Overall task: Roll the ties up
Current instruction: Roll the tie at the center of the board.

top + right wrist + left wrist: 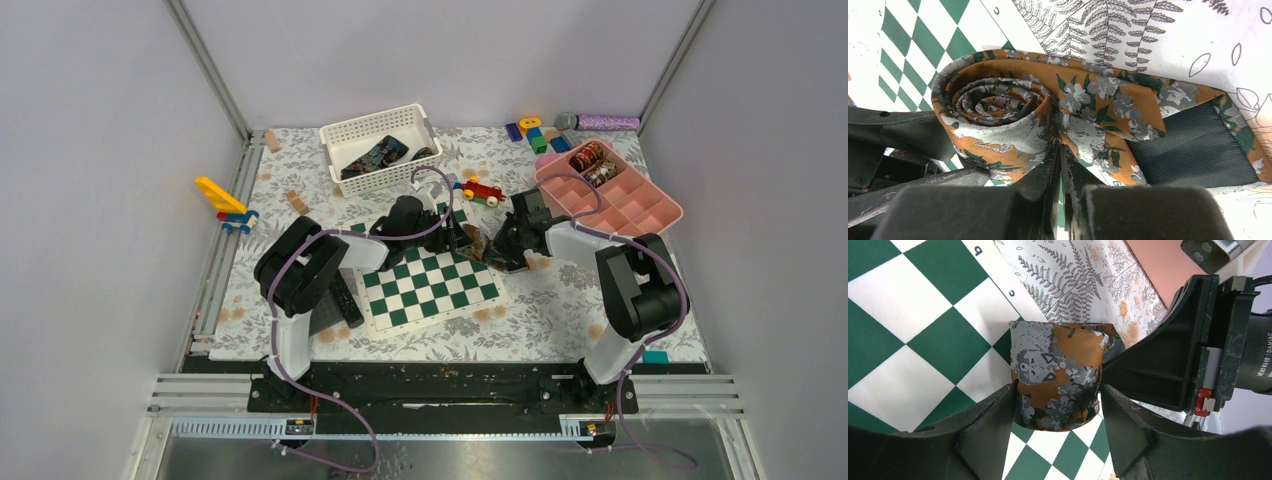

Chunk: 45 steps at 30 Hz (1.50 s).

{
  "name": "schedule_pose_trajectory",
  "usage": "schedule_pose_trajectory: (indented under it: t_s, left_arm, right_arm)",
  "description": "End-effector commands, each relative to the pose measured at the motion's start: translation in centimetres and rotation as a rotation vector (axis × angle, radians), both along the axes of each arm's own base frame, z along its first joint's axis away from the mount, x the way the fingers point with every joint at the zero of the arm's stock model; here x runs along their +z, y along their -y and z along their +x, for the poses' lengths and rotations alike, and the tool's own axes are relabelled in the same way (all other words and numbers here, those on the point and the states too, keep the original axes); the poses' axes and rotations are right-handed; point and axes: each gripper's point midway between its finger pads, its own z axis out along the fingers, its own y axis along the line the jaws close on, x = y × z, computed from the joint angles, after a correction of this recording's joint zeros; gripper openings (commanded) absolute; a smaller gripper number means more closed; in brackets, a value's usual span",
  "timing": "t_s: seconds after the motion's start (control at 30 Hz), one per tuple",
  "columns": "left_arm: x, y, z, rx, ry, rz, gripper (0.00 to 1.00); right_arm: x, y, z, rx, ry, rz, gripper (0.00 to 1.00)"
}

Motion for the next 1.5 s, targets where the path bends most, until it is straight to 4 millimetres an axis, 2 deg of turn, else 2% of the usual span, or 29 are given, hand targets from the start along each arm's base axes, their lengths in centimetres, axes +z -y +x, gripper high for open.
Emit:
schedule_pose_trajectory:
  t_s: [0.0,0.07,0.3,0.53,0.67,0.93,1.1,1.17,1.47]
  left_arm:
    - [2.2,1.6,0.3,-0.049,0.066,-0.071,0.62]
    - [2.0,1.6,0.3,-0.047,0.063,-0.069,0.61]
    - [2.0,1.5,0.2,-0.046,0.062,-0.069,0.61]
    - [1.9,1.6,0.2,-0.048,0.059,-0.066,0.6]
    - [2.0,1.6,0.2,-0.05,0.06,-0.066,0.6]
    - [2.0,1.6,0.3,-0.051,0.059,-0.065,0.62]
    - [2.0,1.8,0.4,-0.053,0.055,-0.062,0.77]
    - [1.9,1.9,0.4,-0.057,0.054,-0.061,0.79]
    - [1.2,2.2,0.3,-0.063,0.039,-0.059,0.77]
  right_arm:
    - [-0.3,0.7,0.0,-0.009,-0.006,-0.019,0.09]
    - [0.2,0.7,-0.1,-0.006,0.008,-0.018,0.08]
    - [3.8,0.5,0.1,0.0,0.105,0.023,0.09]
    - [5.1,-0.4,1.2,0.002,0.147,0.07,0.11]
    - [4.6,-0.9,2.0,0.009,0.144,0.077,0.11]
    - [2.4,-0.9,2.4,0.007,0.106,0.061,0.11]
    - [1.5,-0.9,2.5,0.005,0.085,0.052,0.11]
    - [1.3,-0.8,2.5,0.001,0.079,0.049,0.11]
    - [0.5,0.0,1.6,-0.015,0.051,0.017,0.11]
